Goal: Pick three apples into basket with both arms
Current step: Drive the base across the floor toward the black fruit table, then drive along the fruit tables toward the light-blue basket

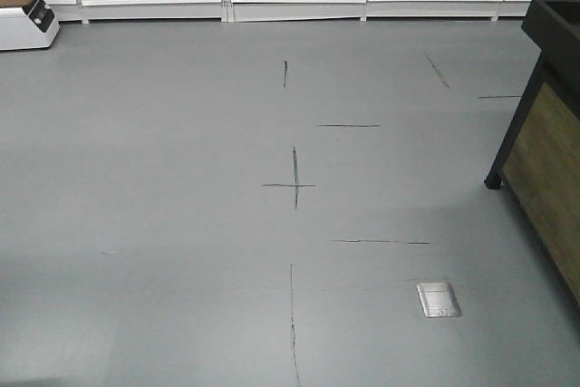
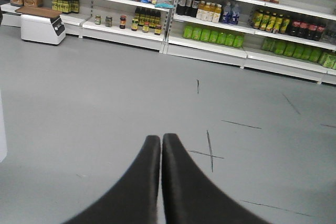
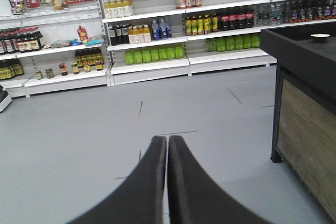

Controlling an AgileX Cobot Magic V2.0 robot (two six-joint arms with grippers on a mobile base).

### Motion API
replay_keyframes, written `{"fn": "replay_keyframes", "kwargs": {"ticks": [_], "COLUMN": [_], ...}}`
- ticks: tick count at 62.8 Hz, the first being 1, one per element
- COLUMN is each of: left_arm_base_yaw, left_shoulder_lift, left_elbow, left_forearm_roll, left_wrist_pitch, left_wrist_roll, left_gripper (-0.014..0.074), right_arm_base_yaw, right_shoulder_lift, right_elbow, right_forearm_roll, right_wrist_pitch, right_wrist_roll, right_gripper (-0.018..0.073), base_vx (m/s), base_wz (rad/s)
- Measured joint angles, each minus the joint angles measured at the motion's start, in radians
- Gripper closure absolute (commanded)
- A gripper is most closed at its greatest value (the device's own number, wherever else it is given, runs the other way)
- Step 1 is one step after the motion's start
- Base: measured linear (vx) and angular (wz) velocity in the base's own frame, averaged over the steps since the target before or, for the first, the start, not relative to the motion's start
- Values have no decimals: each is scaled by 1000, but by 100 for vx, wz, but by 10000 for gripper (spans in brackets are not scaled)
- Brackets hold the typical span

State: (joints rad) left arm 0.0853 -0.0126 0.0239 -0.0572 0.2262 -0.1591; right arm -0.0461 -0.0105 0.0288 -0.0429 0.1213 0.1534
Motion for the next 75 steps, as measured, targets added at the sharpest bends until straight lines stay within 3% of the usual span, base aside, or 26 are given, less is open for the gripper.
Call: {"fn": "replay_keyframes", "kwargs": {"ticks": [41, 75], "left_arm_base_yaw": [0, 0], "left_shoulder_lift": [0, 0], "left_elbow": [0, 0], "left_forearm_roll": [0, 0], "left_wrist_pitch": [0, 0], "left_wrist_roll": [0, 0], "left_gripper": [603, 603], "right_arm_base_yaw": [0, 0], "right_shoulder_lift": [0, 0], "right_elbow": [0, 0], "right_forearm_roll": [0, 0], "right_wrist_pitch": [0, 0], "right_wrist_roll": [0, 0], "right_gripper": [564, 564], "base_vx": [23, 18], "base_wz": [-12, -38]}}
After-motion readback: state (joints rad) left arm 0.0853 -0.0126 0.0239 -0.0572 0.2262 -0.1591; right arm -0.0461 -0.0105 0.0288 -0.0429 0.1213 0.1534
